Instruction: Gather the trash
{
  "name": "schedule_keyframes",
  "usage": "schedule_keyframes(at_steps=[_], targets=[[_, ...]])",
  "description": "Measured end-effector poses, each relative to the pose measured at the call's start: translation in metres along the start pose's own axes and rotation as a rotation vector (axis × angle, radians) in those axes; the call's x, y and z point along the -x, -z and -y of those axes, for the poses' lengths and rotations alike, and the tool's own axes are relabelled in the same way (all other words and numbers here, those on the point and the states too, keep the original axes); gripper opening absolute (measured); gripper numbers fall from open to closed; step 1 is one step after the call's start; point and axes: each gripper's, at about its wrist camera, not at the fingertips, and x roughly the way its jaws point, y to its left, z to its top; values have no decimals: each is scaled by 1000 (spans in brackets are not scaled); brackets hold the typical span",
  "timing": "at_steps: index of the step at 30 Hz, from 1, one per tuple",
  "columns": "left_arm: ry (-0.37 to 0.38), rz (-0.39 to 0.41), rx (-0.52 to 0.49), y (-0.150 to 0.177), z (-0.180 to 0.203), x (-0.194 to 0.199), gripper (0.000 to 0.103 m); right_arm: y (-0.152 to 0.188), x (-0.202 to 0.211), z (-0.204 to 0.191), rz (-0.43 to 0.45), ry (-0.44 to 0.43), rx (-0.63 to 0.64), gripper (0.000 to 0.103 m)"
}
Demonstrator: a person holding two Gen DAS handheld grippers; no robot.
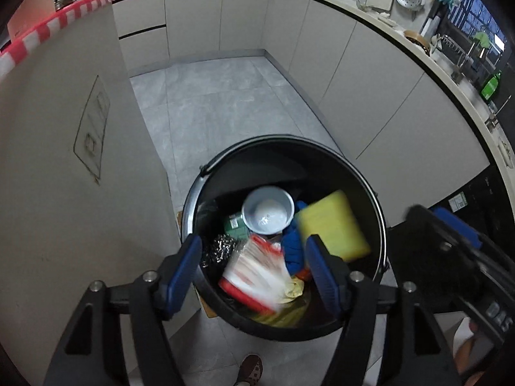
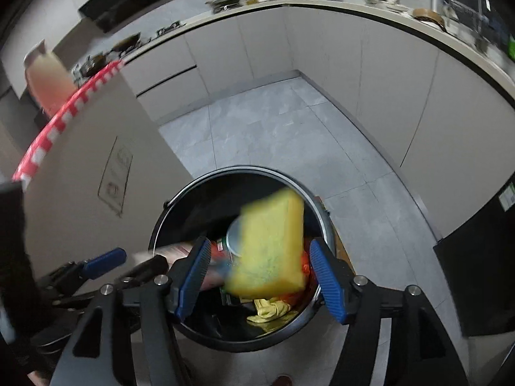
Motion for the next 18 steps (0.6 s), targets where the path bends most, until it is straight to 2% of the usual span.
schedule_keyframes(at_steps=[10,18], targets=[[-16,74,17,-8,9,94,71,-14,57,0,24,-30,-11,66],[-23,170,26,13,-10,179,72,-6,104,-24,20,-62,-11,66]])
